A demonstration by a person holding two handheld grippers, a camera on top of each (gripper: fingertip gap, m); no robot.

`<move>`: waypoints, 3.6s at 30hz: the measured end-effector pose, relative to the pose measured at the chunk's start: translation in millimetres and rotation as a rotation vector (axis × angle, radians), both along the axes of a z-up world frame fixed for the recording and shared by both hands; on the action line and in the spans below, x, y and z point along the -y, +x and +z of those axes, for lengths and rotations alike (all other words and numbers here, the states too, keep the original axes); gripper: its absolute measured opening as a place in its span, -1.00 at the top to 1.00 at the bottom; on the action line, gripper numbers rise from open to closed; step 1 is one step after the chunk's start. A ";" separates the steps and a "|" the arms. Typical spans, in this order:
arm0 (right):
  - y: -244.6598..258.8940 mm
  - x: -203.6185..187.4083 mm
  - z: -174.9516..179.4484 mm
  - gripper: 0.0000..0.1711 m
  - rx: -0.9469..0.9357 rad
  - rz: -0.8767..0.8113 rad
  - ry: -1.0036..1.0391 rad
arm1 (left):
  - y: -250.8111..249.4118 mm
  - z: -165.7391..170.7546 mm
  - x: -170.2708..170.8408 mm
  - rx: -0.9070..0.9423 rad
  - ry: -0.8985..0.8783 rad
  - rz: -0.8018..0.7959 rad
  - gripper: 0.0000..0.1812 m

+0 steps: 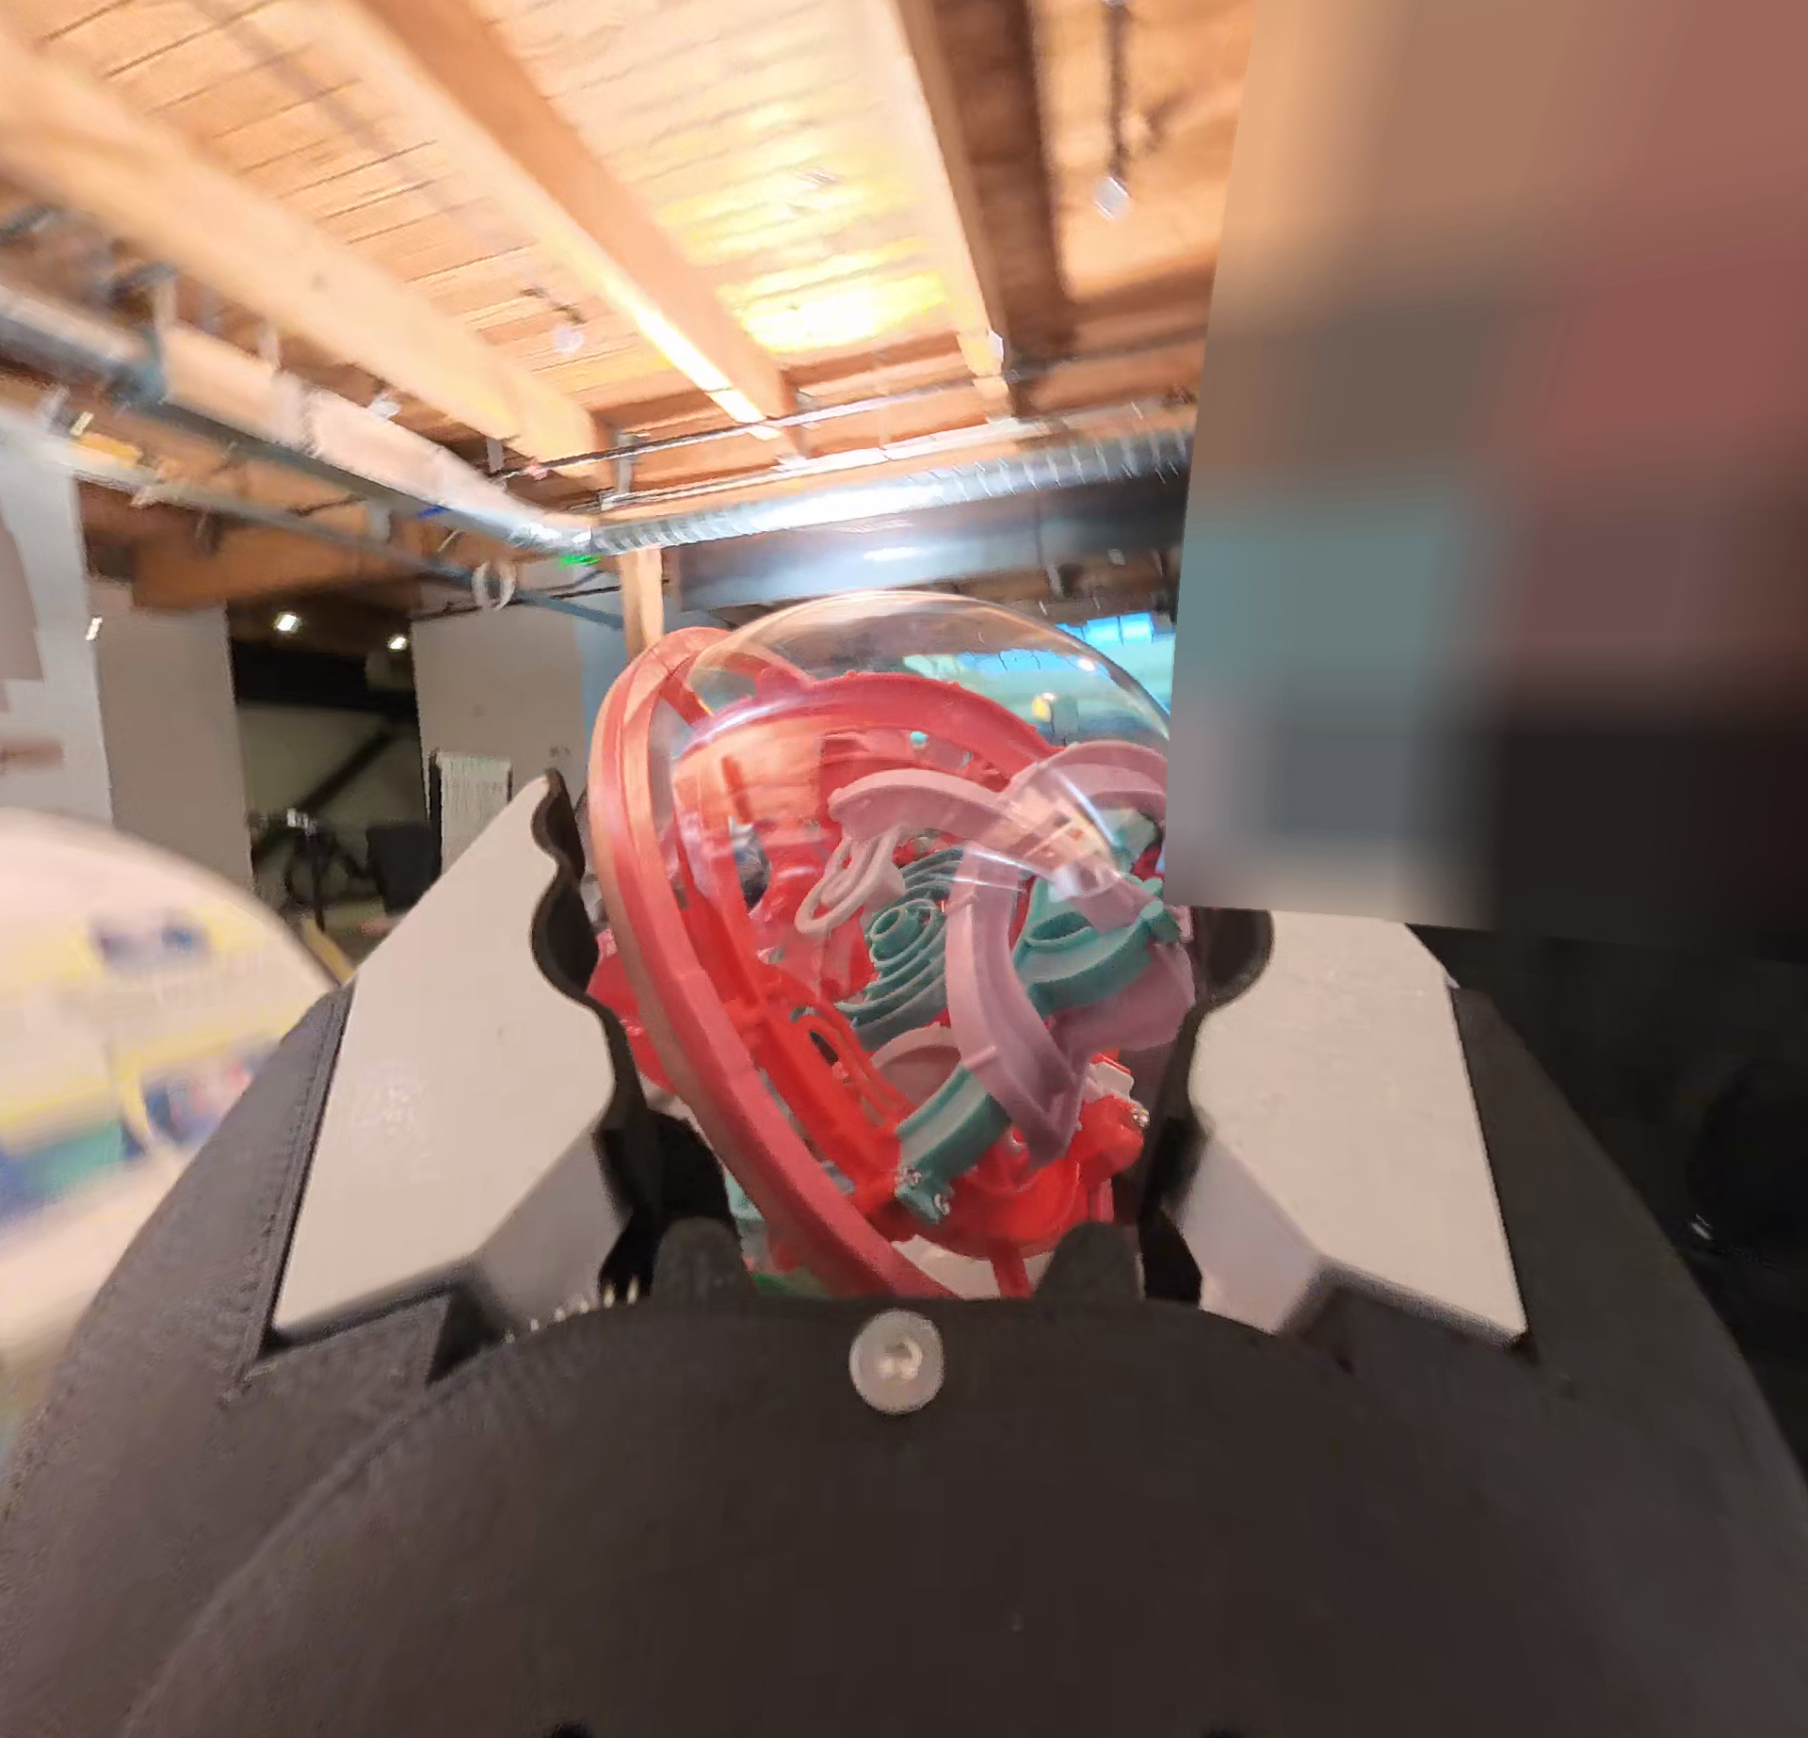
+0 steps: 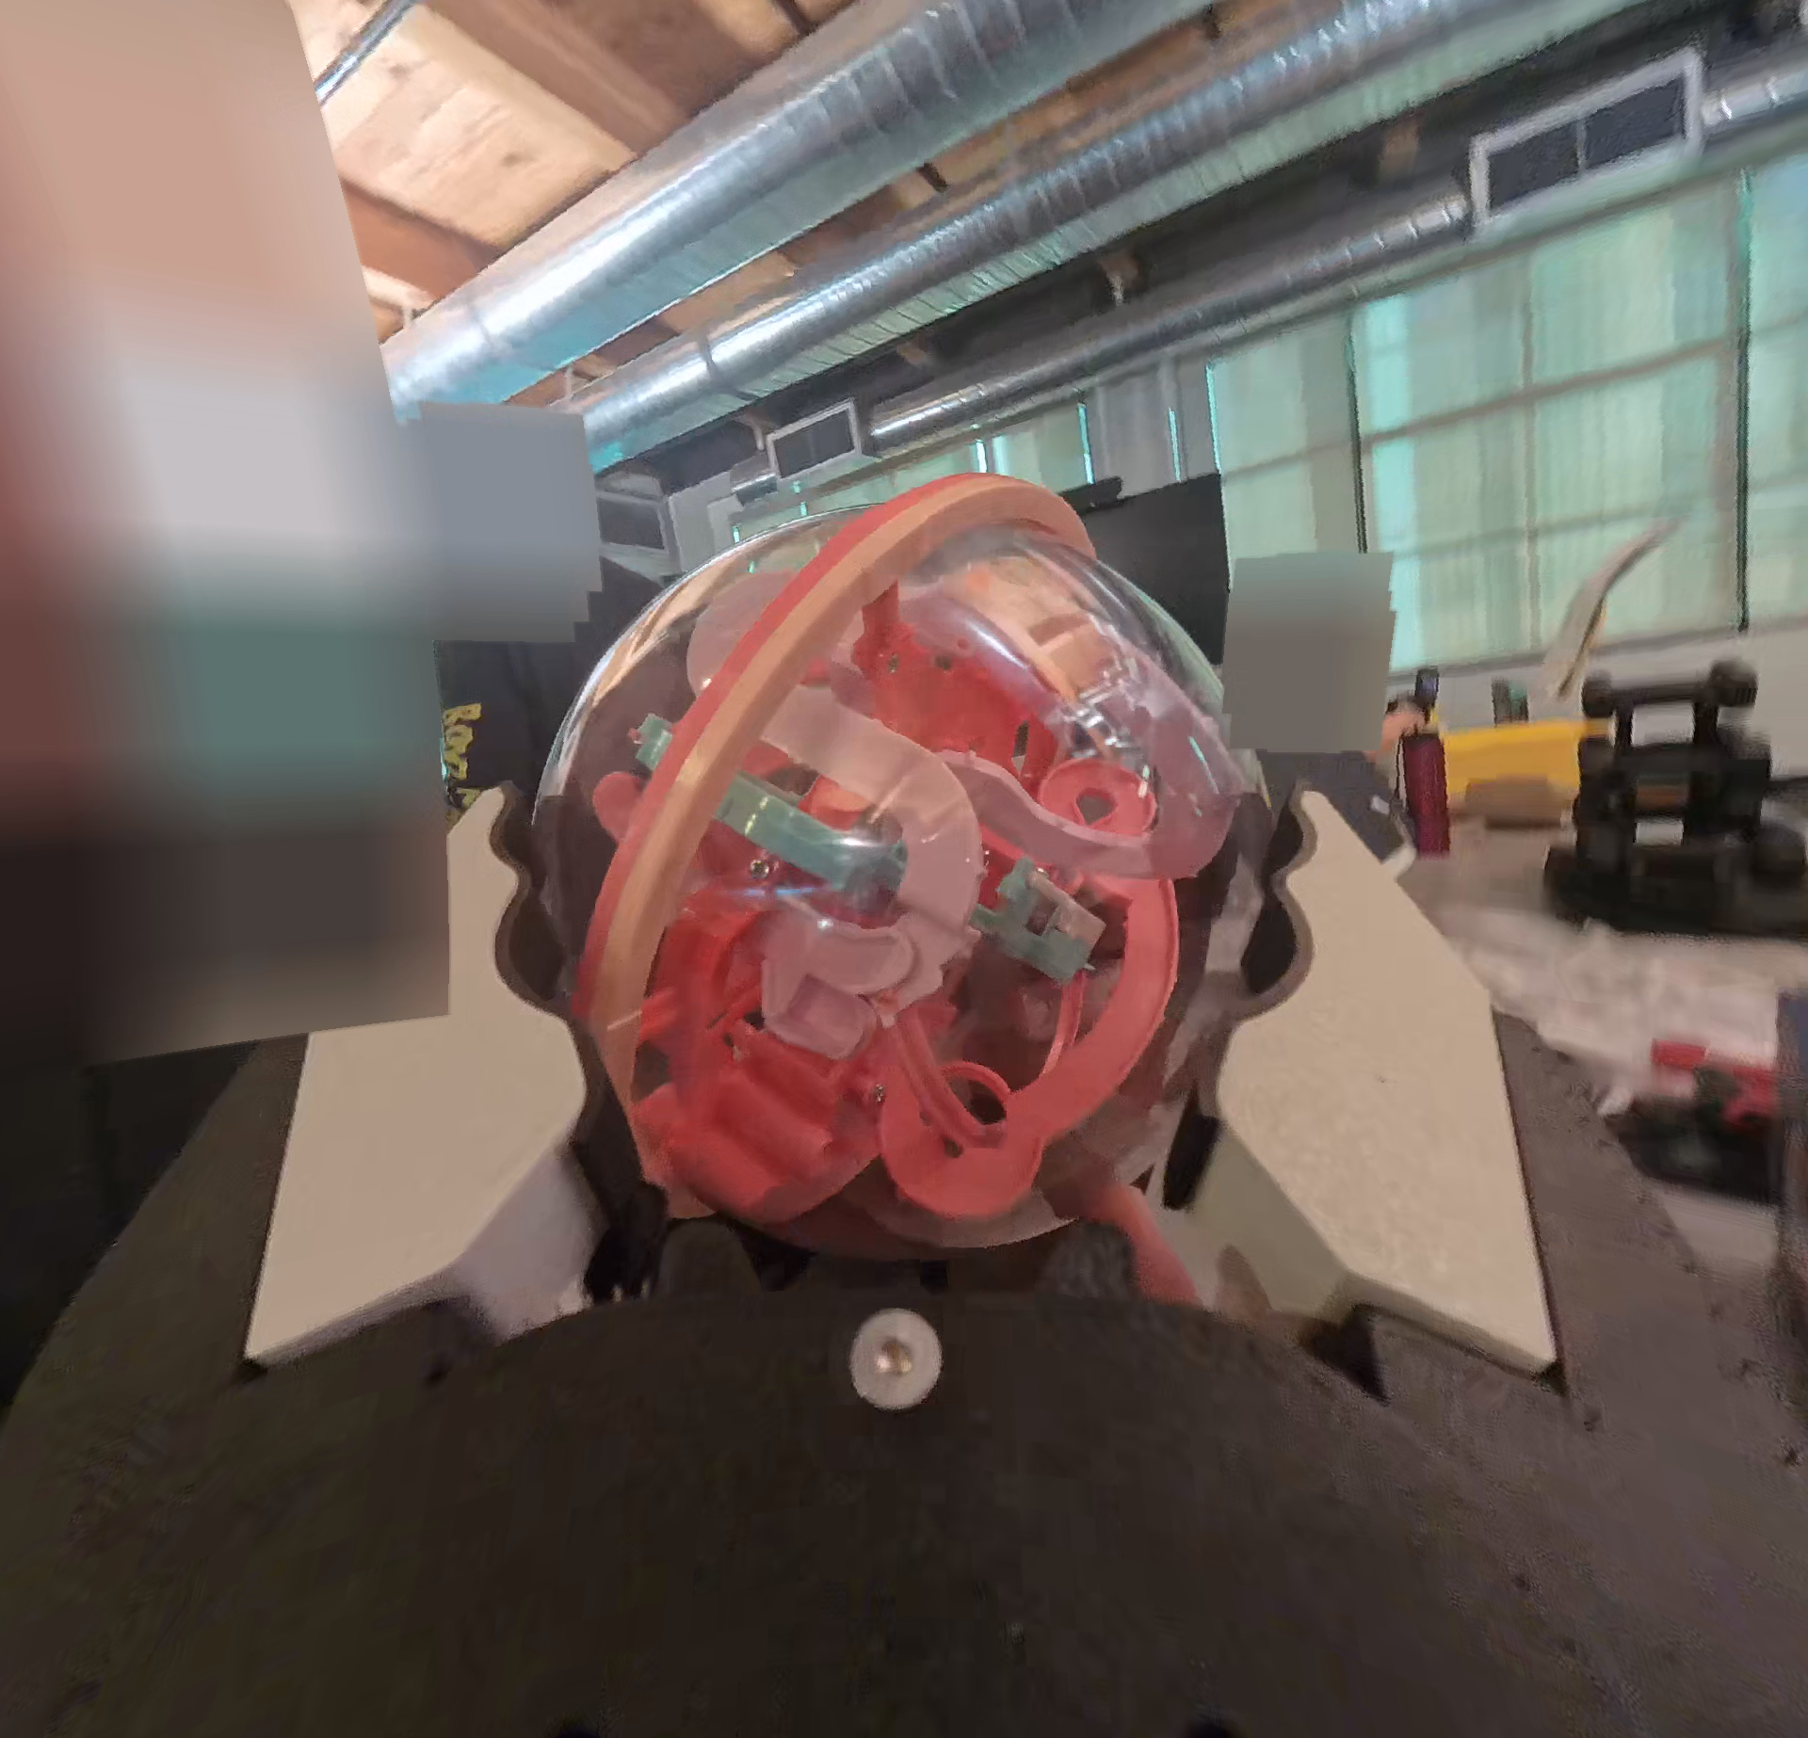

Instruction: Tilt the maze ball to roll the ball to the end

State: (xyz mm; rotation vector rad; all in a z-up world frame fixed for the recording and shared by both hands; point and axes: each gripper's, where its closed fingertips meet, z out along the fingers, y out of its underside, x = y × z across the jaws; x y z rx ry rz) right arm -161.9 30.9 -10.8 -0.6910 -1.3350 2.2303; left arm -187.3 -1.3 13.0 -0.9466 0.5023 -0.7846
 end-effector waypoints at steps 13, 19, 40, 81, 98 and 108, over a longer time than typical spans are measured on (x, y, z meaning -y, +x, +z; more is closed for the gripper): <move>-36.6 21.1 -192.4 -0.64 0.547 0.107 -0.096 | -42.8 -183.3 6.1 0.330 -0.445 0.017 -0.34; -37.4 8.9 -247.0 -0.55 0.716 0.076 -0.011 | -53.1 -244.1 -9.9 0.387 -0.621 0.011 -0.32; 6.0 -32.8 -267.3 0.02 0.806 0.026 -0.043 | -56.7 -264.1 -41.0 0.444 -0.849 -0.041 0.12; 34.8 -59.6 -270.0 0.69 0.746 -0.183 0.018 | -37.4 -278.6 15.2 0.581 -0.801 0.105 0.93; 32.6 3.3 -267.4 -0.83 0.403 -0.278 1.161 | -15.9 -269.9 -41.4 0.427 -0.922 0.115 0.90; 37.6 -15.2 -280.4 -0.83 0.581 -0.222 0.815 | -14.2 -266.0 -62.4 0.409 -0.951 0.084 0.92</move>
